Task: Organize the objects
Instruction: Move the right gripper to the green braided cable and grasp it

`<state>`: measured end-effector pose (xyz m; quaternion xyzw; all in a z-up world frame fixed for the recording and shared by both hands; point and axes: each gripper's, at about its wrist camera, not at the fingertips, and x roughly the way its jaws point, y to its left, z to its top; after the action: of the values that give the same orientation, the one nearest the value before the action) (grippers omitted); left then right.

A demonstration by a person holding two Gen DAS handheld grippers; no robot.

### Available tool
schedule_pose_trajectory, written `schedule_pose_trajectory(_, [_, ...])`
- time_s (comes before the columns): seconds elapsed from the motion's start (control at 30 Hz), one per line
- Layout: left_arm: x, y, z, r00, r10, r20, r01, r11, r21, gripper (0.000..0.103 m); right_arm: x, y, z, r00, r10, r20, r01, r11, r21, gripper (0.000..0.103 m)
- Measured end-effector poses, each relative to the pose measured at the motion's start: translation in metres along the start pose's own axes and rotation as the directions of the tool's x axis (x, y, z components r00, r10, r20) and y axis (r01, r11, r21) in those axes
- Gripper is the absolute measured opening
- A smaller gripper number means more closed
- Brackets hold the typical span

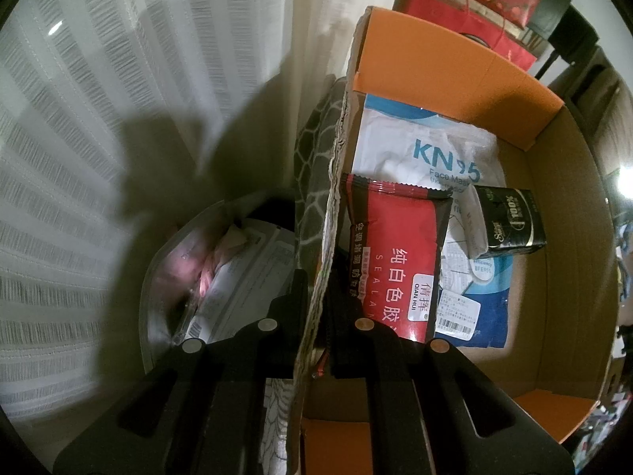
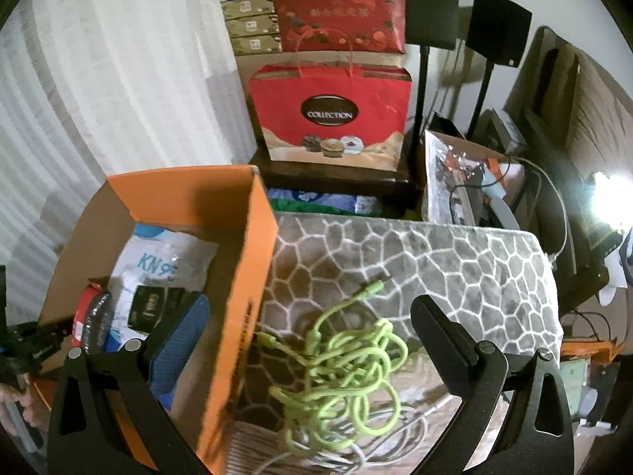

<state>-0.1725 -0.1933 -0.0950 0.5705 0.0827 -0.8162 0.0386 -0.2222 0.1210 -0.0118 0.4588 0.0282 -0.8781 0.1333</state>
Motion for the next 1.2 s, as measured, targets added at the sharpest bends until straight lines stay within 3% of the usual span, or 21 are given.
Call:
schedule_pose_trajectory(0.3, [0.000, 0.002, 0.001, 1.000, 0.001, 0.000, -0.001, 1.000, 0.000, 0.008, 0.013, -0.022, -0.016, 0.999, 0.011, -0.046, -0.010, 1.000, 0.016, 0.102])
schedule_pose_trajectory(0.67, [0.001, 0.002, 0.001, 1.000, 0.001, -0.001, -0.001, 1.000, 0.000, 0.008, 0.035, -0.038, -0.030, 0.991, 0.026, -0.128, -0.019, 0.998, 0.058, 0.092])
schedule_pose_trajectory(1.03, [0.001, 0.001, 0.001, 1.000, 0.002, -0.001, -0.002, 1.000, 0.000, 0.008, 0.052, -0.035, -0.039, 0.983, 0.016, -0.182, -0.008, 0.999, 0.046, 0.064])
schedule_pose_trajectory(1.07, [0.001, 0.001, 0.001, 1.000, 0.002, -0.001, -0.002, 1.000, 0.000, 0.008, 0.052, -0.035, -0.039, 0.983, 0.018, -0.181, -0.010, 0.999, 0.044, 0.060])
schedule_pose_trajectory(1.1, [0.001, 0.002, 0.001, 1.000, 0.002, -0.001, -0.002, 1.000, 0.000, 0.008, 0.052, -0.034, -0.039, 0.983, 0.029, -0.184, -0.021, 0.999, 0.046, 0.048])
schedule_pose_trajectory(1.2, [0.001, 0.002, 0.001, 1.000, 0.001, -0.001, -0.001, 1.000, -0.001, 0.008, 0.052, -0.032, -0.038, 0.984, 0.023, -0.177, -0.018, 0.999, 0.032, 0.039])
